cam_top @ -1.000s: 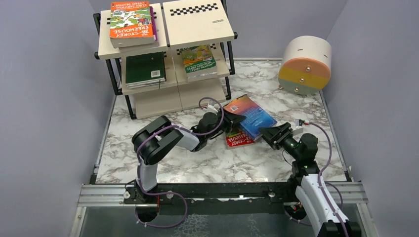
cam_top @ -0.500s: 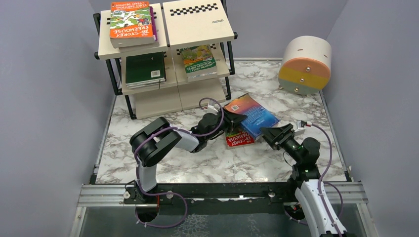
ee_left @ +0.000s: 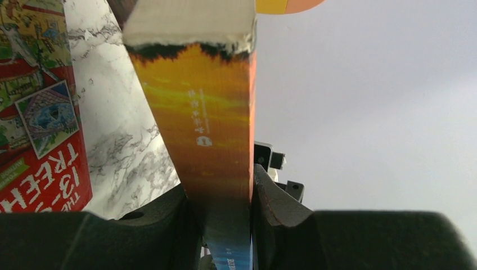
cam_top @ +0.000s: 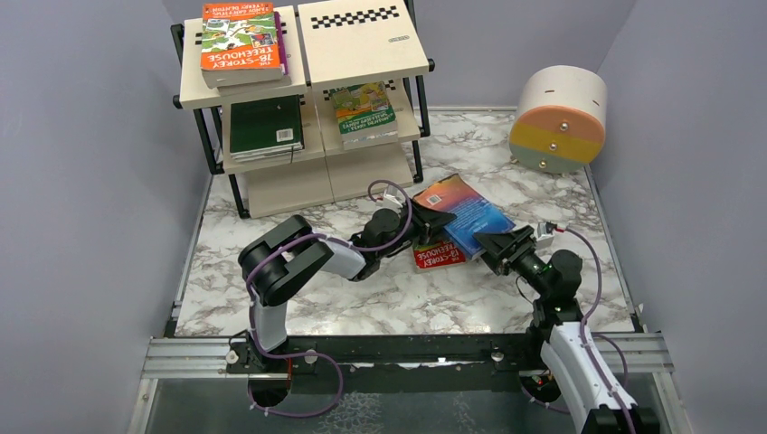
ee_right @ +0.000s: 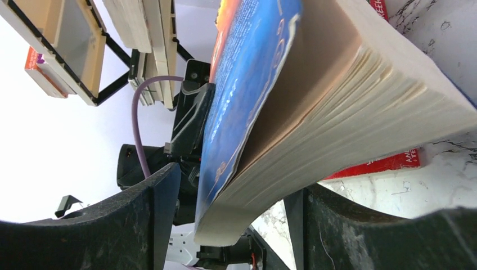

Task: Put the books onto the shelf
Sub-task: Pick up the book from the center of the board.

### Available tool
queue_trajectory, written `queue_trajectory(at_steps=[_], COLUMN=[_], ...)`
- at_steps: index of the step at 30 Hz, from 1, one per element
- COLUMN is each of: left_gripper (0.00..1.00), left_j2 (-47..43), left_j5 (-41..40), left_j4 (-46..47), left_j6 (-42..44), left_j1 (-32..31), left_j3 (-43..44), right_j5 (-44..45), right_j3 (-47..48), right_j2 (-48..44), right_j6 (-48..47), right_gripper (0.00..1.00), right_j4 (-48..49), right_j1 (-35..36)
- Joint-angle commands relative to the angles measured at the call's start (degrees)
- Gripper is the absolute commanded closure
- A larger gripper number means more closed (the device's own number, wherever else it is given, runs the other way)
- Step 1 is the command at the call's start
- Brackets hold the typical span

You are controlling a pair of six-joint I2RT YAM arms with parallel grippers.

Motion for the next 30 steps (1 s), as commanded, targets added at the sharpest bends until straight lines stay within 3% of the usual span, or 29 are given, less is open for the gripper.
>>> queue_trajectory(at_steps=[1, 8, 14, 16, 19, 21, 24, 30], left_gripper=[1.0, 1.0, 1.0, 1.0, 1.0, 1.0, 1.0, 1.0], left_j2=[-5.4, -8.9, -12.0, -12.2, -12.2, -12.1, -11.7, -10.2], left_j5=[5.0, 5.8, 6.0, 6.0, 6.1, 6.2, 6.4, 7.9], left_j4=[12.6, 13.2, 13.0, 13.0, 13.0, 13.0, 13.0, 11.4], left_j6=[-2.6, -3.9, -4.0, -4.3, -4.3, -4.4, -4.5, -5.4], left_j1=[-1.4, -1.6, -1.6, -1.6, -1.6, -1.6, -1.5, -1.3], left_j3=[2.8, -1.4, -4.8, -5.4, -5.8, -5.7, -5.2, -0.8], right_j5=[1.8, 2.3, 3.4, 3.6, 3.4, 3.3, 3.1, 3.6], right_j3=[-1.1, -0.1, 1.2, 1.6, 2.1, 2.4, 3.2, 10.1], right_j2=[5.0, 15.5, 17.5, 17.5, 17.1, 16.4, 14.0, 6.4], right_j6=[0.9, 1.0, 1.0, 0.8, 0.7, 0.8, 0.7, -3.1], right_gripper=[0.37, 0.45, 0.53, 0.61, 0.8, 0.92, 0.99, 0.99], right_j4=[10.1, 20.7, 22.6, 22.5, 22.5, 22.2, 20.3, 8.0], right_j1=[0.0, 0.0, 0.0, 0.0, 0.0, 0.0, 0.0, 0.0])
